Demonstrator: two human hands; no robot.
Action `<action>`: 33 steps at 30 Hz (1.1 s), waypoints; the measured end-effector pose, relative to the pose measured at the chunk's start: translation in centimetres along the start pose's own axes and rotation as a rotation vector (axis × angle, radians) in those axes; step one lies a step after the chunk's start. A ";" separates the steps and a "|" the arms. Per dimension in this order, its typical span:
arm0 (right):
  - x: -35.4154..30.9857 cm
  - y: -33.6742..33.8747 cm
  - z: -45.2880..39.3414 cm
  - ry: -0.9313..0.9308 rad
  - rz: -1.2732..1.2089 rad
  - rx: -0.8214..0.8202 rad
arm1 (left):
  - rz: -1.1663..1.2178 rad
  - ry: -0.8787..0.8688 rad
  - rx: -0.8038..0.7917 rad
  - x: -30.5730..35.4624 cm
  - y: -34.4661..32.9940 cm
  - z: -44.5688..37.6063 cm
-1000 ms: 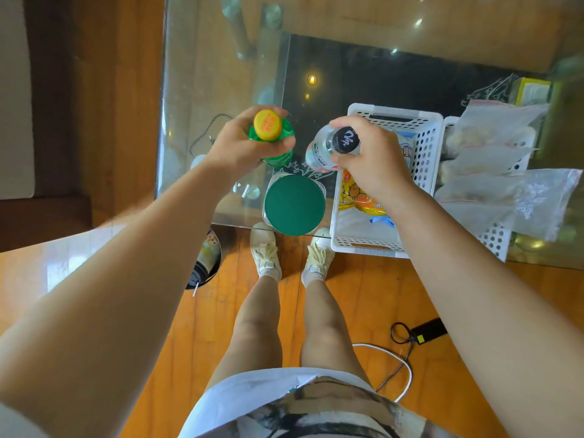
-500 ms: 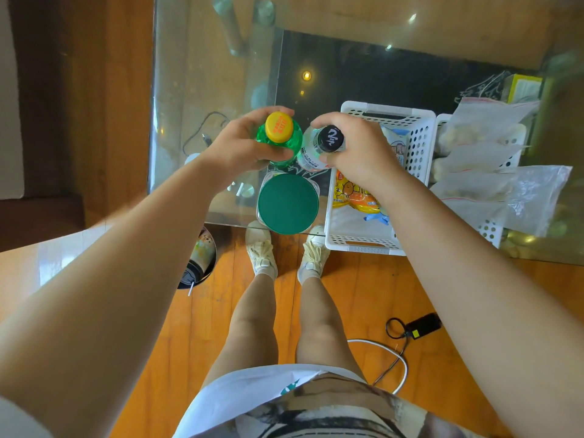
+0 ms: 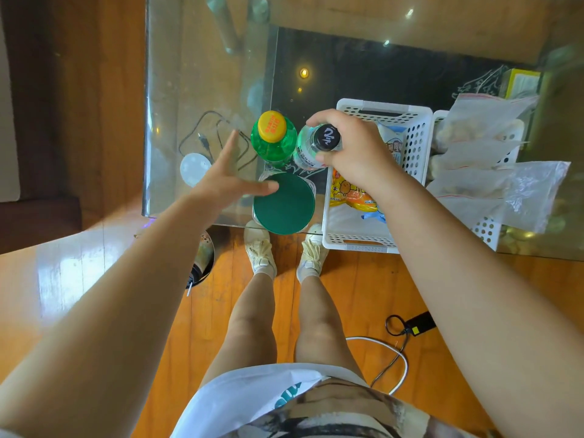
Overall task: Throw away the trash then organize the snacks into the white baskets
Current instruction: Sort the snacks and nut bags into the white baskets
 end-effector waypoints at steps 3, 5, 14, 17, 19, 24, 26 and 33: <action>0.1 -0.1 0.0 -0.010 -0.008 0.001 | -0.004 0.223 -0.112 -4.8 -2.4 1.6; 0.1 0.0 0.2 -0.010 -0.015 0.002 | 0.110 0.262 -0.131 -6.5 -3.9 2.2; -0.5 0.3 -0.1 0.018 0.009 -0.018 | 0.535 0.226 -0.069 -6.2 -6.1 1.3; -0.6 0.3 -0.1 0.028 0.003 -0.028 | 0.545 0.241 -0.065 -6.1 -6.0 1.2; -0.6 0.3 -0.1 0.034 0.004 -0.037 | 0.557 0.248 -0.063 -6.1 -5.9 1.1; -0.7 0.4 -0.1 0.040 0.001 -0.037 | 0.550 0.258 -0.052 -6.3 -5.9 0.9; -0.6 0.4 -0.2 0.035 -0.002 -0.036 | 0.539 0.257 -0.059 -6.5 -5.9 0.8; -0.2 0.2 -0.3 0.033 -0.003 -0.028 | 0.530 0.259 -0.066 -6.6 -6.0 0.7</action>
Point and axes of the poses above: each hand's wrist, its own z-axis away from the middle knuckle, its own y-axis out of the back of the hand, x = y × z, the point moved 9 cm from there along -z, towards the middle knuckle, and after that the axes turned 1 degree about x, right-handed, at the moved point
